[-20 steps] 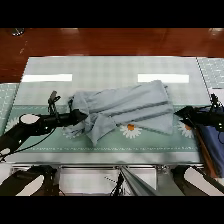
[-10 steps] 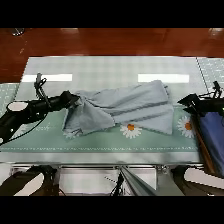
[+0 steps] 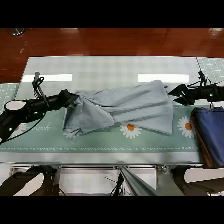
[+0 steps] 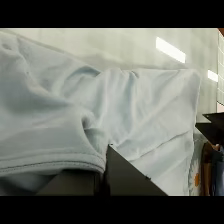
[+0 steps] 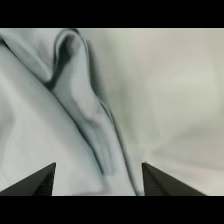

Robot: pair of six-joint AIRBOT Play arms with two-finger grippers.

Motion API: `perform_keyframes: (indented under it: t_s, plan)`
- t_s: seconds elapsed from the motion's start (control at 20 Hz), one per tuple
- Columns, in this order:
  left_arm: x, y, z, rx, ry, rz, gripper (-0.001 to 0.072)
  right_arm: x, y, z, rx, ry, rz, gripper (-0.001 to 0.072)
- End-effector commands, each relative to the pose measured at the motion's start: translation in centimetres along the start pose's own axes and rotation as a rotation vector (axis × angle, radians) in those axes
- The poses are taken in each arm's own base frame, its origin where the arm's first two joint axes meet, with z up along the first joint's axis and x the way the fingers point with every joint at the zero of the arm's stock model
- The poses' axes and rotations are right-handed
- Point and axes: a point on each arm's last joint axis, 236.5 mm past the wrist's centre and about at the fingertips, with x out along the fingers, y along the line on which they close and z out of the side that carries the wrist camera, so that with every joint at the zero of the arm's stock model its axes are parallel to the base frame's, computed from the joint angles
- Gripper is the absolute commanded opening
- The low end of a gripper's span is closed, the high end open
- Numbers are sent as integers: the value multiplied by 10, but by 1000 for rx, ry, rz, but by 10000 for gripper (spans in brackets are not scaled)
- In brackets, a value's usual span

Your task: Fold the shirts.

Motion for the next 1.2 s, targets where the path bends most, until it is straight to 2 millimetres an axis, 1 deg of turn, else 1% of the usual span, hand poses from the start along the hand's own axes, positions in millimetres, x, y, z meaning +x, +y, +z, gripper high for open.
perform_keyframes:
  t_s: [0.0,0.1,0.25,0.35,0.45,0.6,0.65,0.7,0.75,0.8,0.85,0.9,0.95,1.0,1.05,1.1,1.15]
  plan:
    - [0,0,-1,-1,5,-2,20,6,0,10,11,3,-6,617]
    - [1,0,-1,-2,6,-1,20,10,0,-4,5,64,4,617]
    - [1,0,-1,-2,6,-1,20,11,1,-35,-30,201,29,617]
    - [1,0,-1,-2,6,-1,20,7,-7,-52,-52,274,-1,617]
    - [1,0,-1,-2,6,-1,20,3,-14,-64,-66,326,-27,617]
    - [1,0,-1,-2,6,-1,20,6,-11,-73,-90,366,-41,615]
    - [1,0,-1,-2,6,-1,20,10,-9,-77,-116,382,-51,586]
    - [1,0,-1,-2,6,-1,20,15,-7,-79,-140,390,-68,458]
    - [1,0,-1,-2,6,-1,20,20,-5,-81,-163,392,-82,224]
    - [1,0,-1,-2,6,-1,21,24,-1,-82,-182,391,-93,22]
    - [0,0,1,-3,2,-1,20,27,4,-83,-189,392,-91,21]
    - [-3,-2,6,-5,-5,-10,21,25,10,-80,-194,382,-91,20]
    - [-10,-8,17,1,-20,-30,21,19,20,-72,-207,353,-81,20]
    - [-21,-21,35,22,-52,-57,21,6,38,-57,-234,299,-58,20]
    - [-34,-37,58,56,-101,-82,20,-12,57,-38,-266,228,-45,19]
    - [-53,-58,86,99,-170,-107,20,-38,83,-14,-318,136,-37,19]
    - [-77,-86,119,159,-259,-136,20,-70,112,9,-374,37,-29,20]
